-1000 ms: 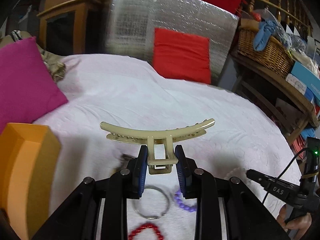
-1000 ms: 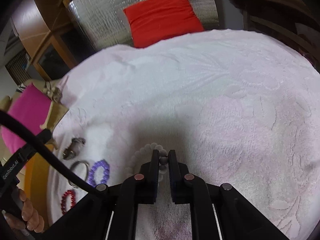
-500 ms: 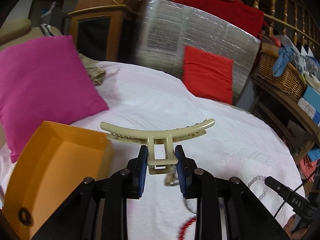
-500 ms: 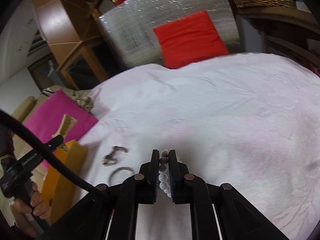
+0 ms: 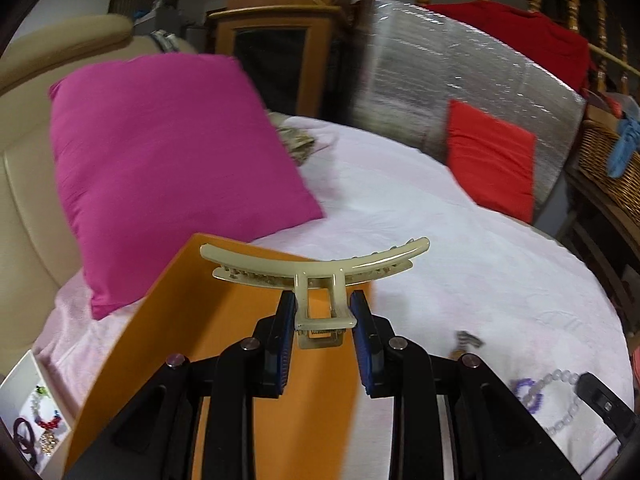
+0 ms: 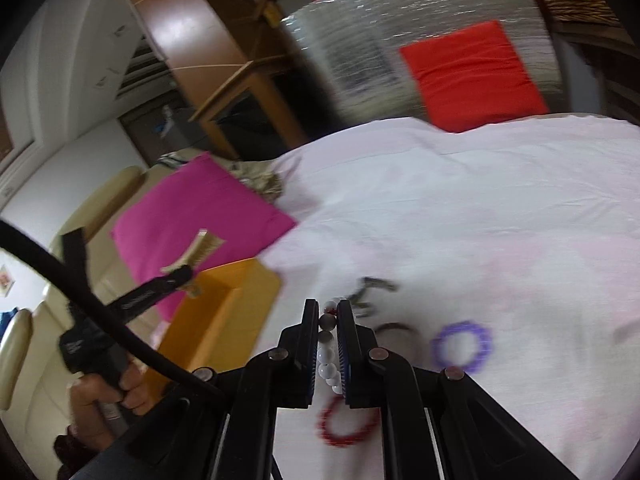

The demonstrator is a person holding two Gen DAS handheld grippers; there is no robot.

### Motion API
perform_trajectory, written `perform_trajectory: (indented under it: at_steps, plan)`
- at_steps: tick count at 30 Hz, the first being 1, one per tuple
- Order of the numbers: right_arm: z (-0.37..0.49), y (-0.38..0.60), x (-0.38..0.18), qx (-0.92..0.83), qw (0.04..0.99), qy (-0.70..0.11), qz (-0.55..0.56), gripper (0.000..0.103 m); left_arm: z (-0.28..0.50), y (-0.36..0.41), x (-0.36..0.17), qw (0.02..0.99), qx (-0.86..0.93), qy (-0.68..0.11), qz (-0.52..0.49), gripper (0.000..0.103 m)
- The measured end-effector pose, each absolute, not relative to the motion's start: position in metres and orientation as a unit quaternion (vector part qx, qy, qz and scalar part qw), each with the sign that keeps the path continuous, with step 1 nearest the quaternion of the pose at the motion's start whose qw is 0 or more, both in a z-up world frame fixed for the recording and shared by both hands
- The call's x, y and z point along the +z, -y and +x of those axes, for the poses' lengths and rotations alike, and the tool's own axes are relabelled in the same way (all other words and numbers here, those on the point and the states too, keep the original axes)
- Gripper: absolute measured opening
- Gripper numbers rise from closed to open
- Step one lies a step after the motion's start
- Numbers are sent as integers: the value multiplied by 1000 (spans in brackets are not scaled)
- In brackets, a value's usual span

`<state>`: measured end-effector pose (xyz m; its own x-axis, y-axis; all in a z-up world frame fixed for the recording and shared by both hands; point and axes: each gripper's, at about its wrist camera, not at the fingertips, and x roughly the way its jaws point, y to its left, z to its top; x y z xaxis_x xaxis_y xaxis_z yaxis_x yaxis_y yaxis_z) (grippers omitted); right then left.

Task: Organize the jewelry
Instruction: 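Carry the gold claw clip into the orange box while the right gripper drops the white bracelet there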

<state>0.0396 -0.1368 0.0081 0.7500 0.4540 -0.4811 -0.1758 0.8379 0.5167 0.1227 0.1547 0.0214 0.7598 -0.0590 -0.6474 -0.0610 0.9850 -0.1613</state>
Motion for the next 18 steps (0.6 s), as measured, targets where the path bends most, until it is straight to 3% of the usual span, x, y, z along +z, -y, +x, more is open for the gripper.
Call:
perform_trajectory:
  at_steps: [18]
  plan:
    - [99, -35, 25, 305, 867, -350, 182, 10, 157, -233, -27, 893, 68, -432, -110, 29]
